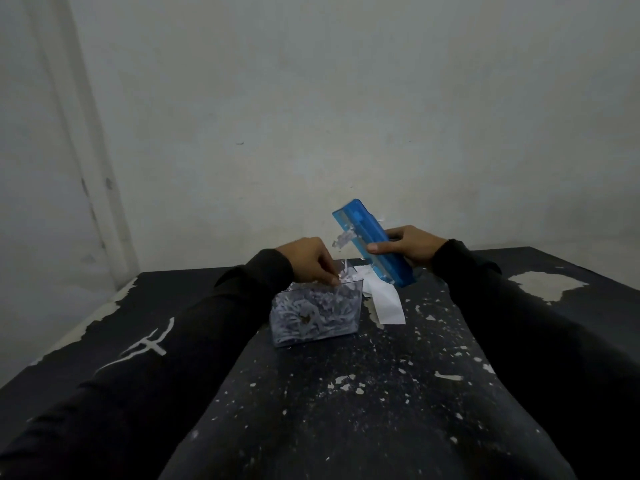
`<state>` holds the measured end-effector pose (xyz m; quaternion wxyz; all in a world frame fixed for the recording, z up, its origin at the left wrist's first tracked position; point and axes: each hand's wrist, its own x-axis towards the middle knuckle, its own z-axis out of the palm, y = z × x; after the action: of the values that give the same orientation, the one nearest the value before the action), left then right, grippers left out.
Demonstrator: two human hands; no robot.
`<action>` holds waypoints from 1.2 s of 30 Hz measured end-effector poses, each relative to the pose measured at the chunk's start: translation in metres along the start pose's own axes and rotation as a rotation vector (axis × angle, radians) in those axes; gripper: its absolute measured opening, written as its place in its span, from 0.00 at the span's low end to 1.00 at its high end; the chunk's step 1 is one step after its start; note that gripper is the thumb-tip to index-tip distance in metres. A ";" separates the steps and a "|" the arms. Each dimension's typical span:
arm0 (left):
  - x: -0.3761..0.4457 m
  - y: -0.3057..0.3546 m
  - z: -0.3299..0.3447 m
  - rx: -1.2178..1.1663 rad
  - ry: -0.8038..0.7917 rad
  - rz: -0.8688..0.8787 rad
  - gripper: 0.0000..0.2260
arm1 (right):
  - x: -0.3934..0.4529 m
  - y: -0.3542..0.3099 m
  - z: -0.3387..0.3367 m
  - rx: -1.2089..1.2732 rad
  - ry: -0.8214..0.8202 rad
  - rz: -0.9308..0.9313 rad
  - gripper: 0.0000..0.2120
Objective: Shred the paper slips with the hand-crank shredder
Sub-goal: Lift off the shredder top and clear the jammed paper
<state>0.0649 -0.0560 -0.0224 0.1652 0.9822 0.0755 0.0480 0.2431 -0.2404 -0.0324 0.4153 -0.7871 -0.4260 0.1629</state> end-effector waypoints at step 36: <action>0.004 0.004 -0.008 -0.671 0.402 -0.017 0.12 | 0.001 -0.025 0.008 -0.047 -0.061 -0.053 0.28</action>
<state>0.0684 -0.0561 -0.0130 0.4595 0.8439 0.0946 0.2601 0.2254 -0.2283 -0.0167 0.3877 -0.7798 -0.4627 0.1658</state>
